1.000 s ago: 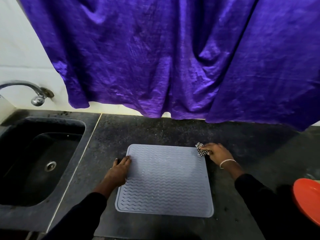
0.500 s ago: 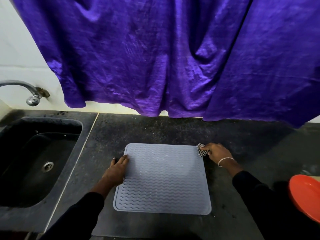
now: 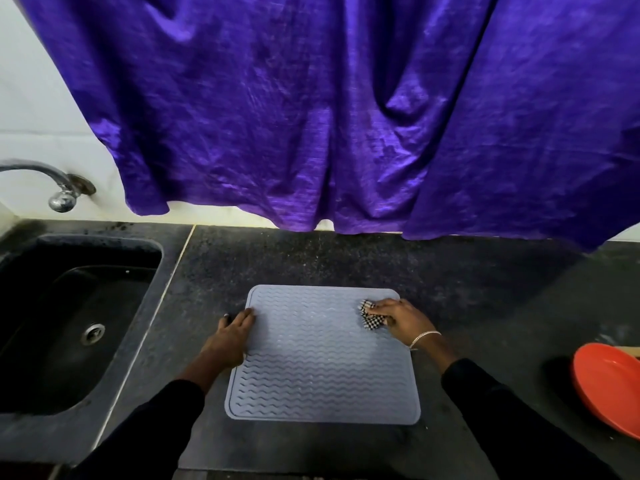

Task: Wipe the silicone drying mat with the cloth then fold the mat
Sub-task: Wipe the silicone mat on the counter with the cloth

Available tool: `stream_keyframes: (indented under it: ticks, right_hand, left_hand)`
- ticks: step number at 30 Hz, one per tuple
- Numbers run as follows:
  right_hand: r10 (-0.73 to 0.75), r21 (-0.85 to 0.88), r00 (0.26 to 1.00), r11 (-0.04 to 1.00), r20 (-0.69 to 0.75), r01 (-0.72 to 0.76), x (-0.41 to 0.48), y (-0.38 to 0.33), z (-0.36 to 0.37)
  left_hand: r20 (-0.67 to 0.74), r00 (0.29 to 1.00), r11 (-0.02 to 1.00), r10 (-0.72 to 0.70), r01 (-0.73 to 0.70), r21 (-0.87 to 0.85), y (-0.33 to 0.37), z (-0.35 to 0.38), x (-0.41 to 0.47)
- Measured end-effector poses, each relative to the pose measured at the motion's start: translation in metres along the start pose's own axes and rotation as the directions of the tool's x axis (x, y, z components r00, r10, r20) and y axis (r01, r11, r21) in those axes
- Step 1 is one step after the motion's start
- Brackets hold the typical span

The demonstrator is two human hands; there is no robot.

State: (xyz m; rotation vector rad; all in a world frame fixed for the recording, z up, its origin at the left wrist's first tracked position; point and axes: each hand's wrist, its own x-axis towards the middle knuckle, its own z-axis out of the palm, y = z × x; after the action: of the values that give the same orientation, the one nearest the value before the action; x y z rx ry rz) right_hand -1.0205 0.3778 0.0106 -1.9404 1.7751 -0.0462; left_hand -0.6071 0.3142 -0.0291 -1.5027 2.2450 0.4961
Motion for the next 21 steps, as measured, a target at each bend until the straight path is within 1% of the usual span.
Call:
stream_keyframes:
  ticks: [2,7,9,12,16,18,21]
  right_hand:
    - [0.022,-0.023,1.0,0.999,-0.002,-0.022,-0.007,0.008,-0.001]
    - [0.069,-0.151,0.996,0.987,0.049,-0.061,-0.017,0.037,-0.024]
    - [0.075,-0.178,0.997,0.982,0.031,-0.068,-0.014,0.039,-0.03]
    - [0.052,-0.123,0.999,0.991,-0.01,-0.053,-0.005,0.021,-0.029]
    - [-0.067,-0.056,0.998,0.996,0.012,0.067,0.007,-0.011,-0.012]
    - [-0.065,-0.061,0.997,0.996,0.043,0.068,0.006,-0.016,-0.003]
    - [-0.031,-0.043,0.999,0.999,0.016,0.032,-0.003,-0.006,0.004]
  left_hand:
    - [-0.002,1.0,1.0,-0.006,0.006,0.002,0.001,0.0,-0.001]
    - [0.006,1.0,1.0,-0.027,0.027,0.005,0.003,0.0,0.0]
    - [0.007,1.0,1.0,-0.024,0.024,0.015,0.004,0.0,0.0]
    - [0.017,1.0,1.0,-0.02,0.02,0.005,0.003,0.0,-0.001]
    - [0.021,0.999,1.0,-0.026,0.026,-0.01,0.003,-0.002,-0.002]
    - [0.023,0.999,1.0,-0.028,0.028,-0.01,0.004,-0.003,-0.003]
    - [0.026,0.999,0.999,-0.032,0.032,-0.022,0.004,-0.002,-0.004]
